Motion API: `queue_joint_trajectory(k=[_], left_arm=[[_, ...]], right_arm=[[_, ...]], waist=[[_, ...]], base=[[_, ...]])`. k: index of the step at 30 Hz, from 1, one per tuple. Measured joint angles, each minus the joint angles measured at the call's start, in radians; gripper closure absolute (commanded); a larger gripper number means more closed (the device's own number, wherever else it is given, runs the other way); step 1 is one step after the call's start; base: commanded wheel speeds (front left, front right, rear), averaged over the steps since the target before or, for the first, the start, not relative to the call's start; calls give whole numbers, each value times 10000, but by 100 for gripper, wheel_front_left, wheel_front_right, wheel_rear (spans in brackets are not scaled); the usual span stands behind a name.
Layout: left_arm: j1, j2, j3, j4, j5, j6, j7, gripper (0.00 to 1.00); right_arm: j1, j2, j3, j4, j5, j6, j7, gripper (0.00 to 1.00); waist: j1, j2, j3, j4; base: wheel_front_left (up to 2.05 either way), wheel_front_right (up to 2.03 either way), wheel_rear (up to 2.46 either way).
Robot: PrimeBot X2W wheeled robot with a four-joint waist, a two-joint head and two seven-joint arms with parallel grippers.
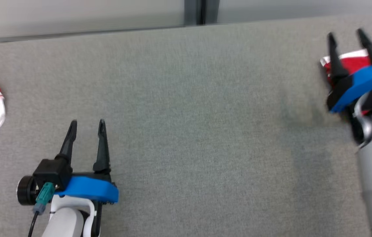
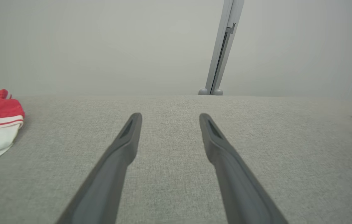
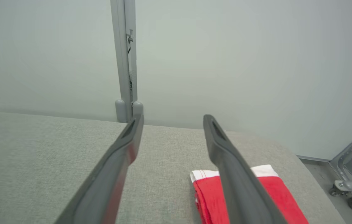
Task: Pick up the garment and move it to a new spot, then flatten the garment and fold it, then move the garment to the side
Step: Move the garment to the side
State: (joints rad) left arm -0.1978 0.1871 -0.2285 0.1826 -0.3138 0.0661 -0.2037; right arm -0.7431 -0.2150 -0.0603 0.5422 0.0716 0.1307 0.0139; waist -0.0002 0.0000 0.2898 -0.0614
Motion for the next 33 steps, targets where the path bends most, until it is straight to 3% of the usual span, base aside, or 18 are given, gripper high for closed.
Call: queue_joint_trajectory(k=[6,11,13,21,33], left_arm=[[532,-82,203,744,-284,48,-244,0],[929,-314,98,1231,-347,40,-362,0],[1099,-426,36,1373,-389,40,-418,0],[1749,-671,-63,1511,-485,38,-531,0],[1841,-723,-121,1492,-472,46,-550,0]], right_arm=[[1438,1126,460,-259,-105,0,-803,0],[3095,1574,207,-802,-479,0,-1576,0],[3797,1628,153,-1045,-746,0,-1824,0],[5670,1647,539,-1898,435,0,-2416,0],[6116,1649,1108,-2065,738,0,-2623,0]], waist=[[-1,0,-925,163],[-1,0,-1452,424],[-1,0,-1609,555],[-1,0,-2023,814],[1,0,-2154,676]], base=[[0,0,0],[0,0,0],[0,0,0],[0,0,0],[0,0,0]])
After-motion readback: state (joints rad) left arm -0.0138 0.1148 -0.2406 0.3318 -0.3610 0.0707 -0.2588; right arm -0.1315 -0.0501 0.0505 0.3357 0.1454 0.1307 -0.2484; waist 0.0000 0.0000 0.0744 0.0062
